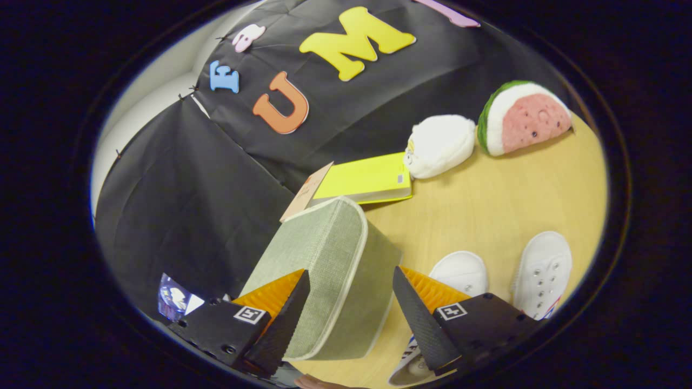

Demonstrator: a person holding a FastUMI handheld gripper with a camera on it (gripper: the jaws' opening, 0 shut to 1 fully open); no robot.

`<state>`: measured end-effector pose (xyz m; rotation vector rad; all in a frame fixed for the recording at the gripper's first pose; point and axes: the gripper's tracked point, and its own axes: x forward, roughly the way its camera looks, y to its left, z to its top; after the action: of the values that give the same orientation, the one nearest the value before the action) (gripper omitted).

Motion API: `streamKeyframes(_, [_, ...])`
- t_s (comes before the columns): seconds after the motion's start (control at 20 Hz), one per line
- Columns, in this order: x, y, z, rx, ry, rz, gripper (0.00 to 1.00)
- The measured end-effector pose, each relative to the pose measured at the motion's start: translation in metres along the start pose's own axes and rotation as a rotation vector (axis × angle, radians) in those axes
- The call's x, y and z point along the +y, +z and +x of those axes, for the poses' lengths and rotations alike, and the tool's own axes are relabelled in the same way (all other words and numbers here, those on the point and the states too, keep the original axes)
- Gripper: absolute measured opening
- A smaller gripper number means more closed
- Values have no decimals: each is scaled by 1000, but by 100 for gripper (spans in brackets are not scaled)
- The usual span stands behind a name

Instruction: Open the storage box then place both shoes into the box .Put the left shoe in first, then the right shoe, with the right side of both shoes facing outward in a uniform manner.

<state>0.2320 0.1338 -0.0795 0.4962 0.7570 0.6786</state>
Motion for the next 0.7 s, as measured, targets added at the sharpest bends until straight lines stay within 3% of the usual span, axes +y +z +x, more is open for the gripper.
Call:
streamKeyframes(0.15, [4,12,12,26,102,67,98])
streamKeyframes(0.3, [28,14,18,77,274,172,97])
streamKeyframes(0.45, [25,3,29,111,250,160,93])
streamKeyframes(0.55, [28,3,34,121,283,201,91])
streamKeyframes(0.7, [27,2,29,119,300,228,80])
